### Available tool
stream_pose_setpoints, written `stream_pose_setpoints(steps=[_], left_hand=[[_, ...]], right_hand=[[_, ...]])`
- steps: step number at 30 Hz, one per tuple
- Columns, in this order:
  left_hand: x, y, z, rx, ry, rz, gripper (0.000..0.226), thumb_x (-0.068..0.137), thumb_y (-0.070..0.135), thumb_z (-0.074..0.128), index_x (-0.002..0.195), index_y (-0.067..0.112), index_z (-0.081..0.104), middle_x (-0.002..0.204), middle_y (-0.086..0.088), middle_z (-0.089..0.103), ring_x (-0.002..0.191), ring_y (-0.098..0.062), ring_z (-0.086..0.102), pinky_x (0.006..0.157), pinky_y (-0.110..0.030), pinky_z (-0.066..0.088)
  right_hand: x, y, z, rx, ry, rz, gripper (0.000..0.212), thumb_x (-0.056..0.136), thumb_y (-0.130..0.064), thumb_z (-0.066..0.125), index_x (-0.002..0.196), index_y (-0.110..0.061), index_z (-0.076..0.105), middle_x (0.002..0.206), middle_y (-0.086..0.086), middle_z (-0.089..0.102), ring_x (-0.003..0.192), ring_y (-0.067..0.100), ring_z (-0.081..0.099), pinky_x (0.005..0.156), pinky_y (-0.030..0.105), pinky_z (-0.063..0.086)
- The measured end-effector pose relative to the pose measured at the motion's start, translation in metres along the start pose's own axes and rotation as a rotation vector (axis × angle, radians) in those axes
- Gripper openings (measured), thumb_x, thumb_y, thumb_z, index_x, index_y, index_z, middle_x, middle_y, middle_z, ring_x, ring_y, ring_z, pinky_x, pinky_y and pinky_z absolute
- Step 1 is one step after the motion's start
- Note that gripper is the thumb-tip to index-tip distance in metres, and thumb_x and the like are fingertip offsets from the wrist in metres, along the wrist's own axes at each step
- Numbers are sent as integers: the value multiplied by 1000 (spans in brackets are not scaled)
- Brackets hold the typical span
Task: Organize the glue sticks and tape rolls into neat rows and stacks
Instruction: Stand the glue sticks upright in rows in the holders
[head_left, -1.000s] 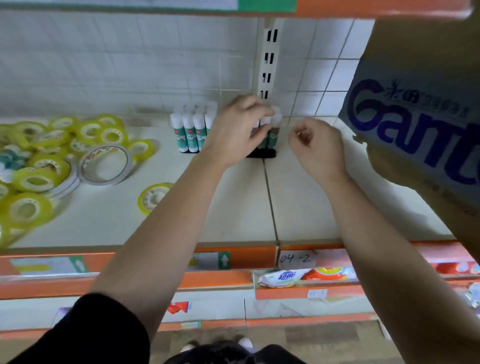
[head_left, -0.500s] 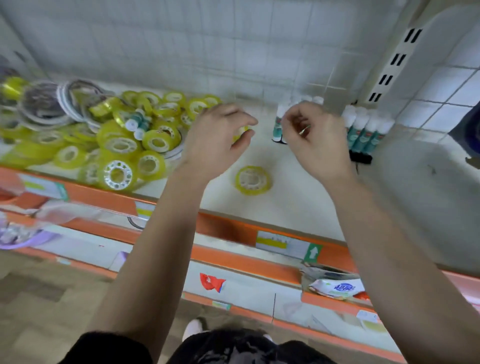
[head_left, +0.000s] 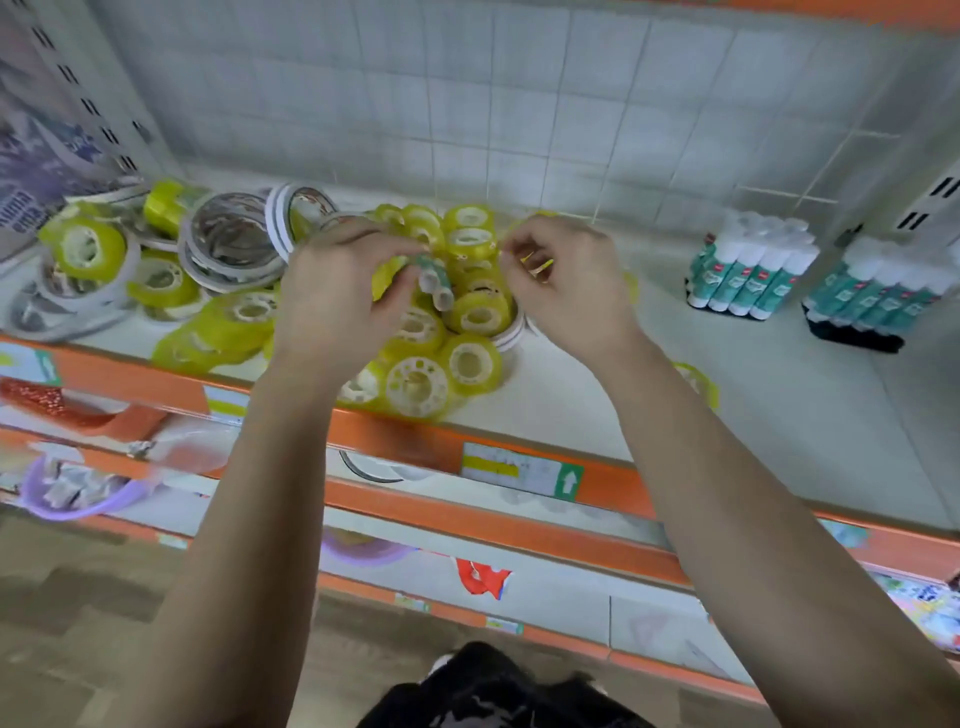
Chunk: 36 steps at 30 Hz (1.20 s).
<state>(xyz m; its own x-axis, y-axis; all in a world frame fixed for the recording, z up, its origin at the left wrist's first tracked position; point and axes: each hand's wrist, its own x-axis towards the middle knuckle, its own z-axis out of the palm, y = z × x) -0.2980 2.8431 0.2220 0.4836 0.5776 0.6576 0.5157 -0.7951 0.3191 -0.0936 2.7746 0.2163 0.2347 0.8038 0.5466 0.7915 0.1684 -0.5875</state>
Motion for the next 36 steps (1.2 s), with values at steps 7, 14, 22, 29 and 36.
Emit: stream_pose_setpoints(steps=[7,14,22,29,36], left_hand=[[1,-41,-12,-51,0,15,22,90,23,60,102,12,75,100,-7,71,94,-25,68,80,-38,53],[-6,-54,-10,-139,2,40,20,91,21,61,101,12,75,96,-3,69,85,-22,67,74,-38,54],[-5,-57,-9,-170,6,53,18,90,19,62,100,11,75,95,-4,69,83,-21,67,73,-35,53],[0,-57,-3,-215,0,33,19,91,20,61,102,11,75,95,-3,70,86,-20,66,76,-38,54],[32,-43,16,-200,-90,29,21,88,25,60,100,15,75,94,-1,70,87,-19,66,79,-33,52]], right_hand=[[32,-26,52,-98,-115,51,10,85,-21,64,88,-15,73,84,1,71,77,16,65,74,26,47],[44,-37,71,-198,-267,188,13,86,-23,65,95,-17,73,86,2,69,77,14,60,68,24,42],[50,-43,69,-154,-294,316,14,81,-19,69,94,-20,69,79,0,70,75,11,65,71,23,48],[42,-40,58,92,-175,405,21,77,-8,69,94,-21,69,77,2,70,61,8,59,56,20,47],[29,-25,28,271,-38,431,38,80,-10,66,113,-27,56,74,-7,63,69,20,64,68,36,53]])
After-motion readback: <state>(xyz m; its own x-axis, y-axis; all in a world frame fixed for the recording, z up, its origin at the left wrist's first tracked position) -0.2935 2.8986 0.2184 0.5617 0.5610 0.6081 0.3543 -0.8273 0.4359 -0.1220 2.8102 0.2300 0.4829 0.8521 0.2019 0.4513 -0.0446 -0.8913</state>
